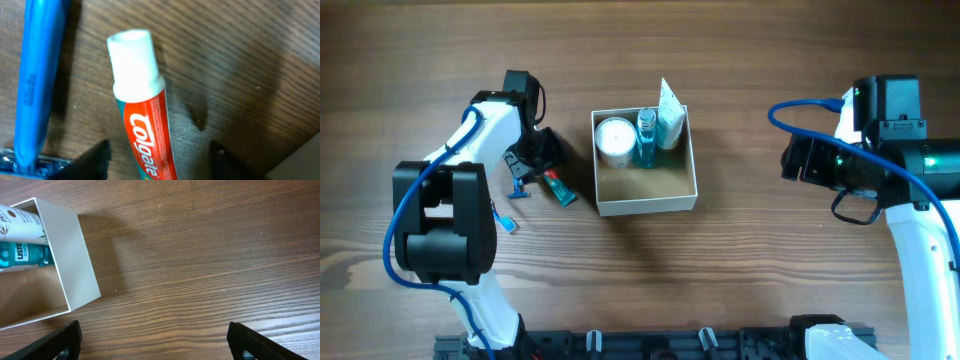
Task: Pack container
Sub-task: 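Grasp the Colgate toothpaste tube with the left gripper, then carry the toothpaste into the box front and release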
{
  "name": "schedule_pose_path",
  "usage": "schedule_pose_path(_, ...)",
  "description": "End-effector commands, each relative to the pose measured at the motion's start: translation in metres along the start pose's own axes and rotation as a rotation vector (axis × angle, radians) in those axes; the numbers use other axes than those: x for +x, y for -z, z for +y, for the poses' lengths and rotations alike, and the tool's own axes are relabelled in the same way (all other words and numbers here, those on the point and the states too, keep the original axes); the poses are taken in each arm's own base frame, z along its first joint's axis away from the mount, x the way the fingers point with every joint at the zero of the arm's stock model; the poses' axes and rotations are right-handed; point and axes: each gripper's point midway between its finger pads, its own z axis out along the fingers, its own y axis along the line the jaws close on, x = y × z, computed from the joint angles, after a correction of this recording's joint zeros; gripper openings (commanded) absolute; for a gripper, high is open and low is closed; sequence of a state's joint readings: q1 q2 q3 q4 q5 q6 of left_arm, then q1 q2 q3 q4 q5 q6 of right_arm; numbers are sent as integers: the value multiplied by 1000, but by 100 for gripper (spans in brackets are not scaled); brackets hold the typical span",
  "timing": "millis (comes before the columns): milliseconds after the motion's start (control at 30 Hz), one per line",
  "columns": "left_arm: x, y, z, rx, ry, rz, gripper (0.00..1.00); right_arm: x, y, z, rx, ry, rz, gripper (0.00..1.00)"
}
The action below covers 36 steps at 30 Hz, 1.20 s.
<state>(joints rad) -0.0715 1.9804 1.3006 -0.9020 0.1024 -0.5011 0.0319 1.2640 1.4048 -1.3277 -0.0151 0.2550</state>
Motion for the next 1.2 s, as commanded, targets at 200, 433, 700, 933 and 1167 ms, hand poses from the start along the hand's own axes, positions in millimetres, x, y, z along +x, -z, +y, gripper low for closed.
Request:
schedule_pose_path(200, 18, -14, -8, -8, -34, 40, 30, 1, -2, -3, 16, 19, 5, 94)
schedule_pose_path(433, 21, -15, -11, -11, -47, 44, 8, 2, -2, -3, 17, 20, 10, 94)
schedule_pose_path(700, -1, 34, -11, -36, -45, -59, 4, 2, -2, -3, 16, 27, 8, 94)
schedule_pose_path(933, 16, 180, -60, 78, -439, -397, 4, 0, -2, -3, 15, 27, 0, 94)
schedule_pose_path(1167, 127, 201, -123, 91, -1291, -436, 4, 0, -2, -3, 15, 31, 0, 94)
